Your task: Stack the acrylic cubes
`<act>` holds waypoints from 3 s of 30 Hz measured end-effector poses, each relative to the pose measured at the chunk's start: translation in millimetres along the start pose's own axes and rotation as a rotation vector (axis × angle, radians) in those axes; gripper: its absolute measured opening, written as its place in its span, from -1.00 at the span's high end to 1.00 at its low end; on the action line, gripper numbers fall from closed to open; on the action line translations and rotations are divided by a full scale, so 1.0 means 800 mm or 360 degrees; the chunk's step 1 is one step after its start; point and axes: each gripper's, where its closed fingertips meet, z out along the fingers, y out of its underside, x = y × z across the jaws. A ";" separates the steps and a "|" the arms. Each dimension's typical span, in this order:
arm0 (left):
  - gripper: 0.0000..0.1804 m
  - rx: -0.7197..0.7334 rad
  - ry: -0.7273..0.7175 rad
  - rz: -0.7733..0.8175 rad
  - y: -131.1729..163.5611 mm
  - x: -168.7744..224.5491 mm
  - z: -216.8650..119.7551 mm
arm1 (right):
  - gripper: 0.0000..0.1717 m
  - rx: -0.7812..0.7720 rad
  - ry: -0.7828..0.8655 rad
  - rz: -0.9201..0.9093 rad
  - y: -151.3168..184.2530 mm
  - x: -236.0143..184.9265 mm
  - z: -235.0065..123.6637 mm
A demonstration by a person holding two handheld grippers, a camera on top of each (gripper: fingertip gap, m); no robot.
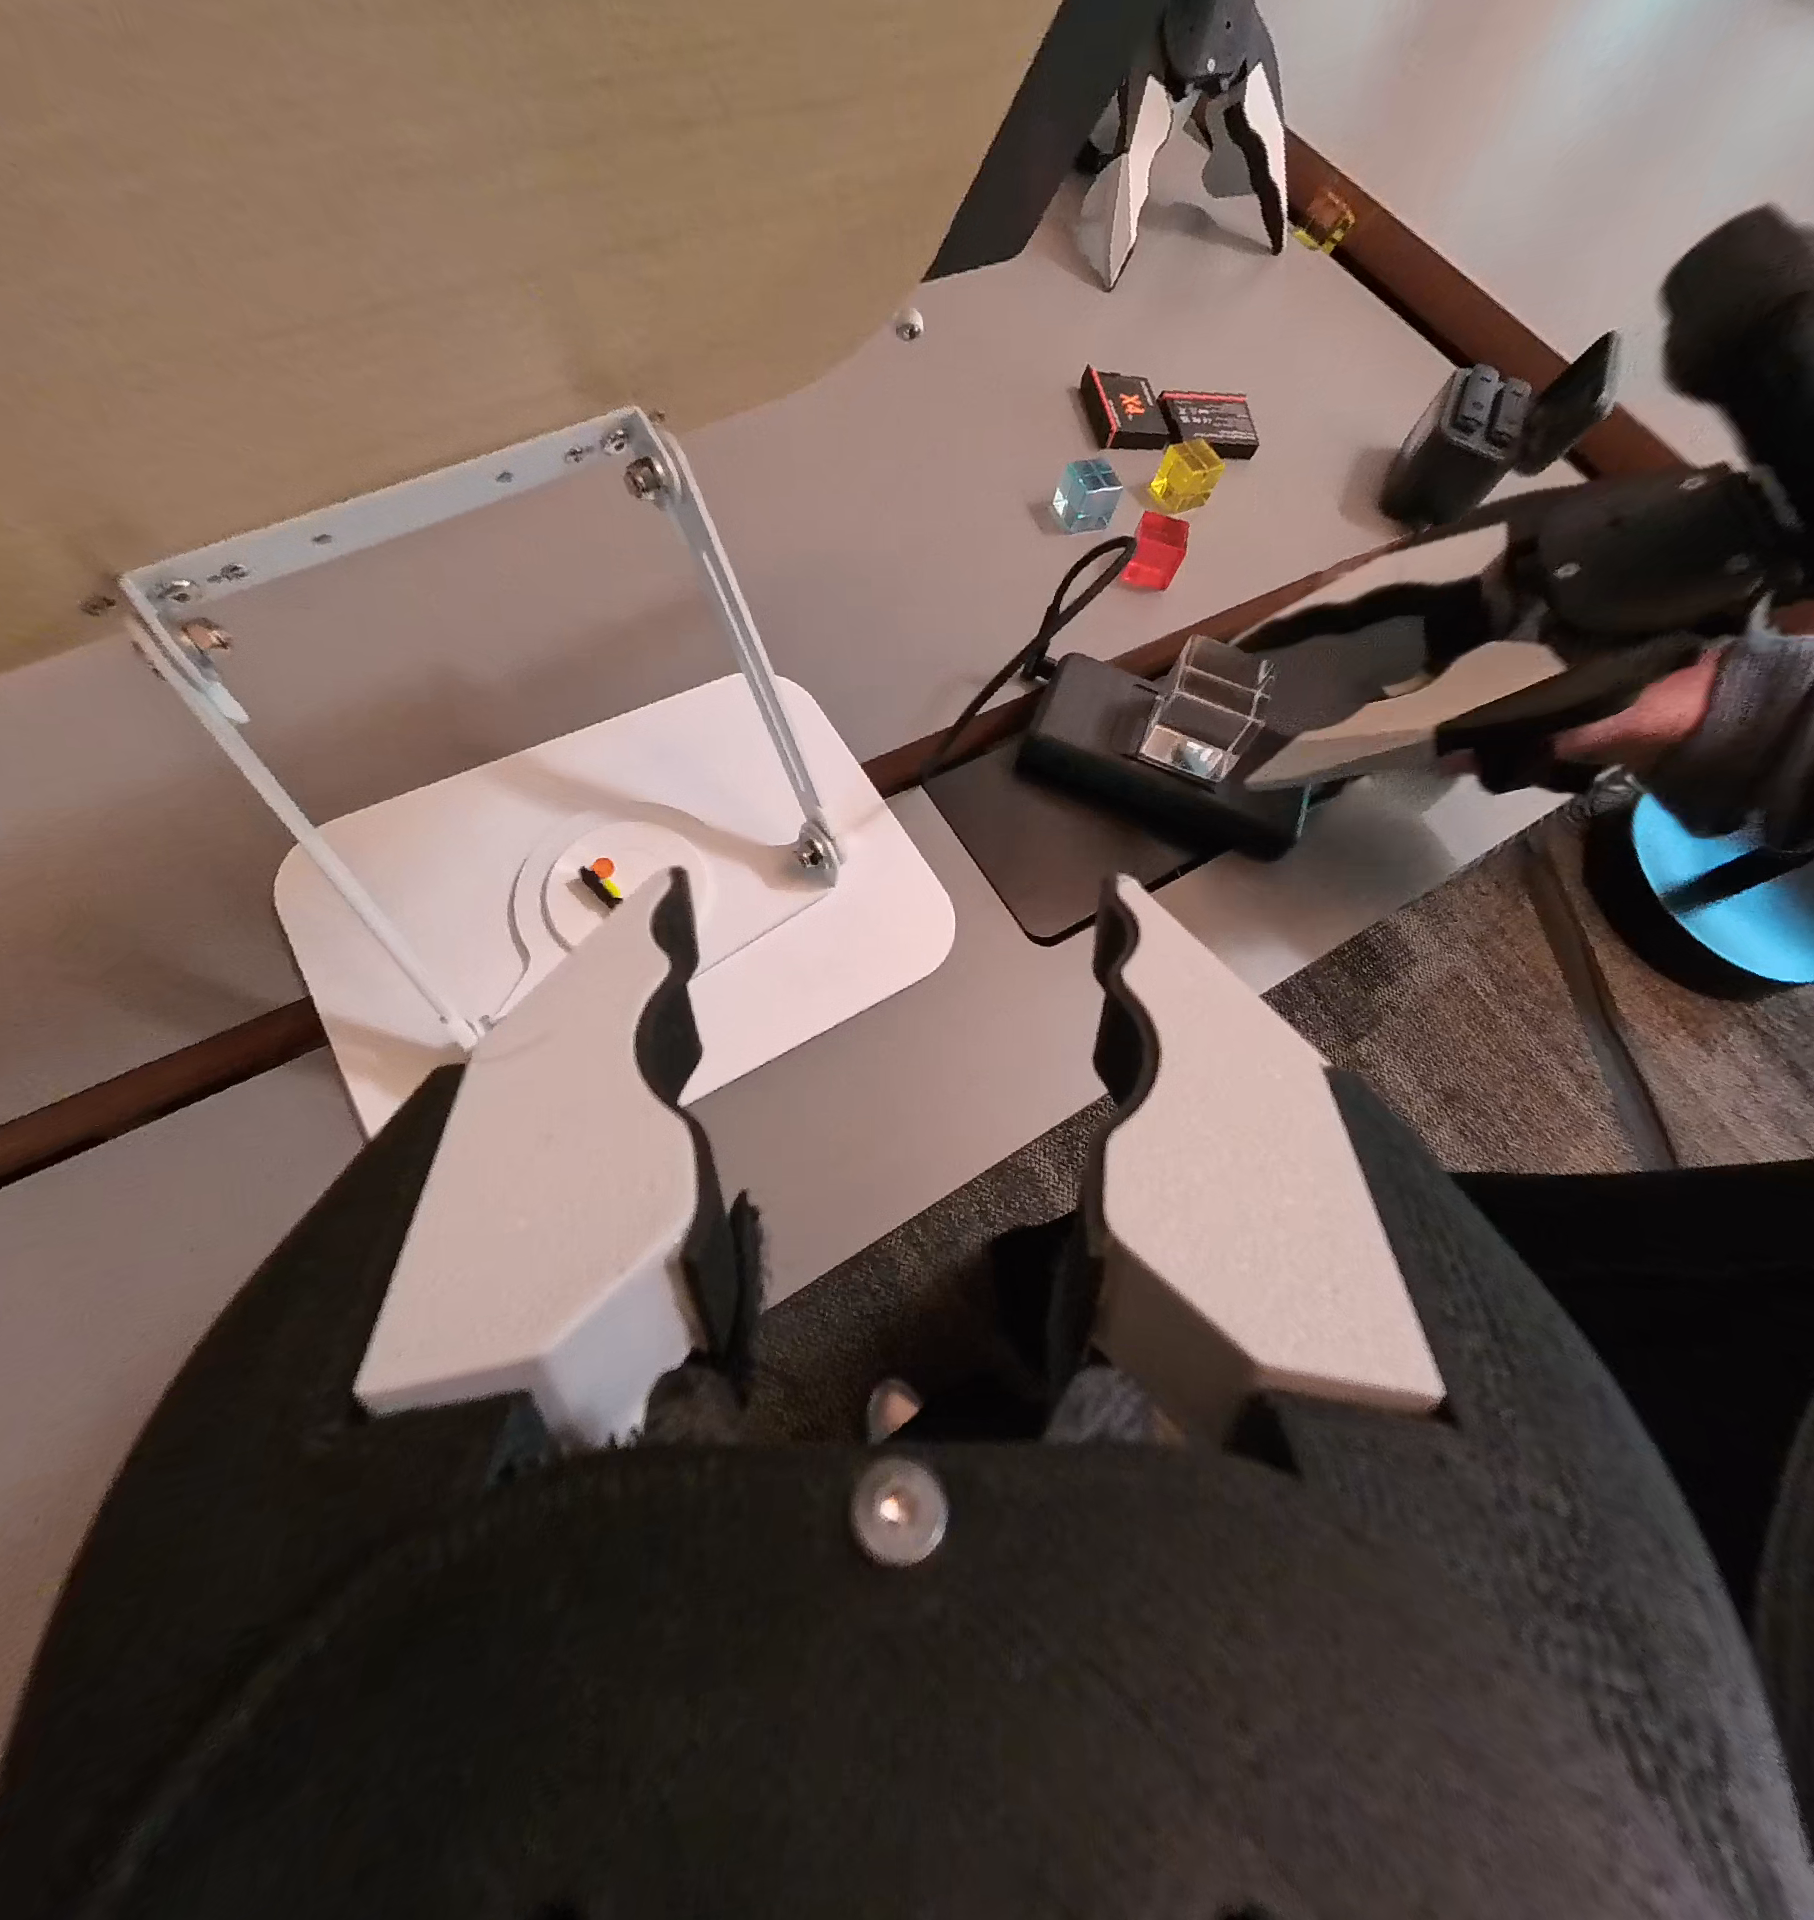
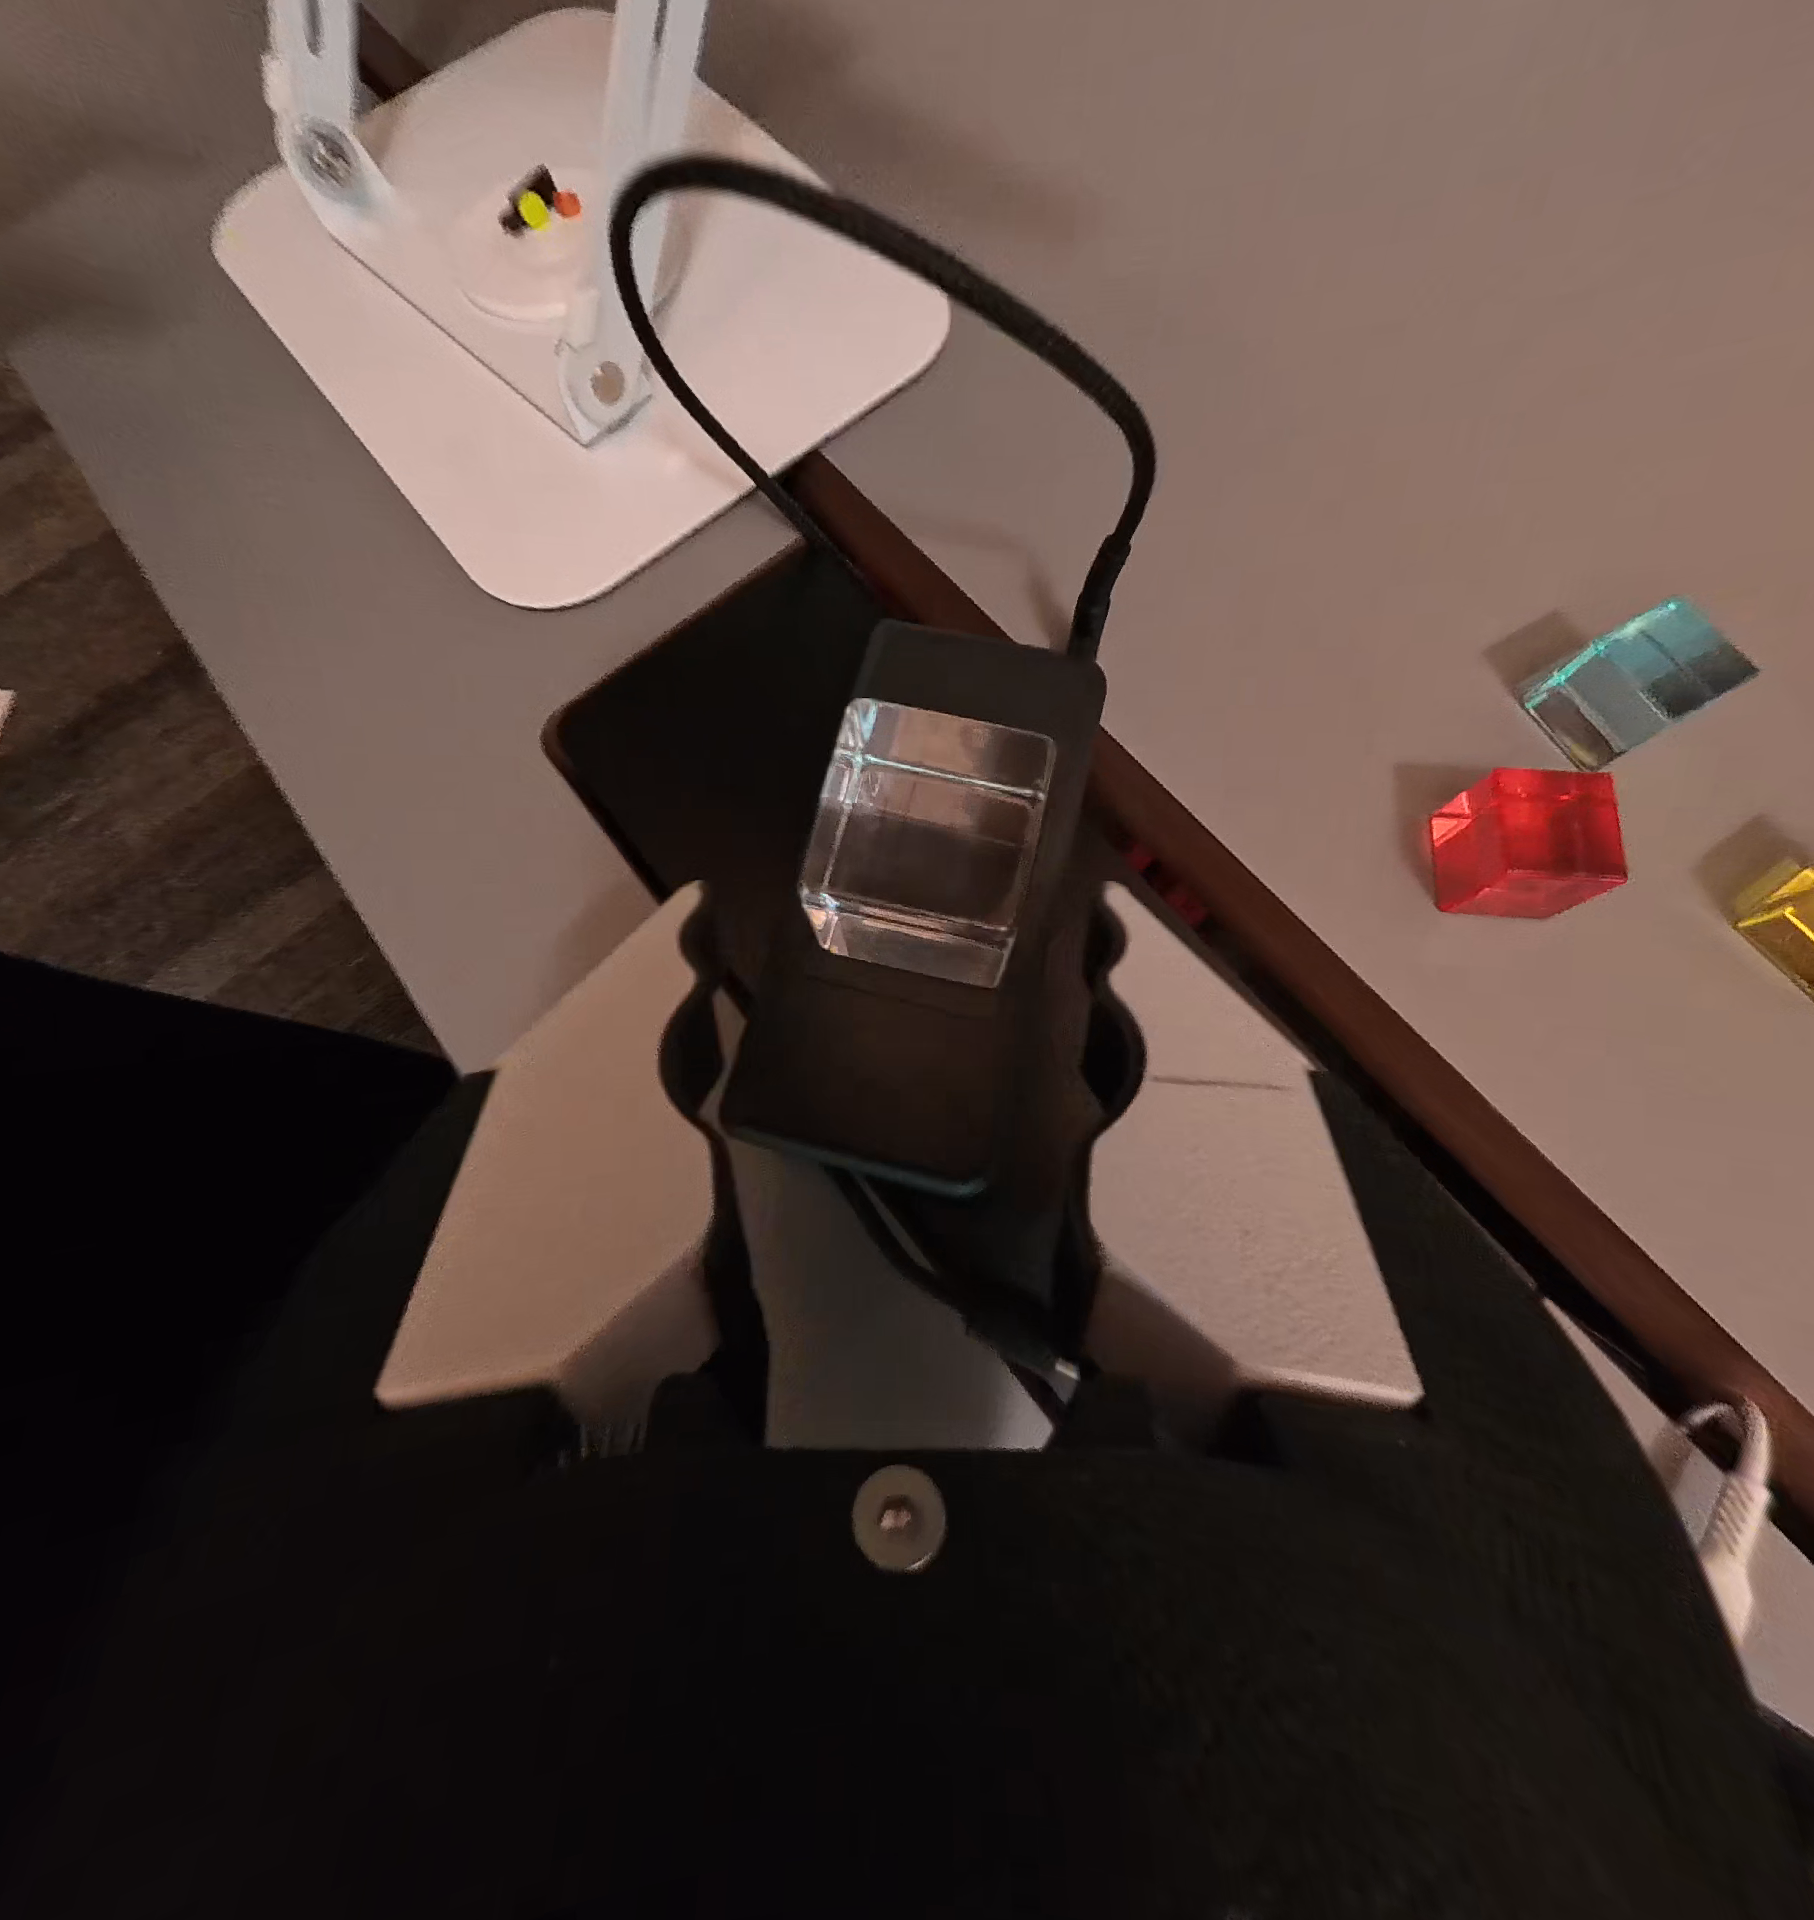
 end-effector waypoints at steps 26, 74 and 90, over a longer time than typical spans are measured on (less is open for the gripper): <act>0.15 -0.0019 -0.0120 -0.0075 0.012 -0.016 -0.017 | 0.70 -0.0428 0.0383 0.0201 0.000 0.149 0.027; 0.15 -0.0004 -0.0219 -0.0176 0.018 -0.044 -0.019 | 0.40 -0.0294 0.0615 0.0762 -0.047 0.179 0.033; 0.15 -0.0005 -0.0224 -0.0170 0.016 -0.045 -0.026 | 0.70 -0.0253 0.0591 0.0549 -0.069 0.178 0.027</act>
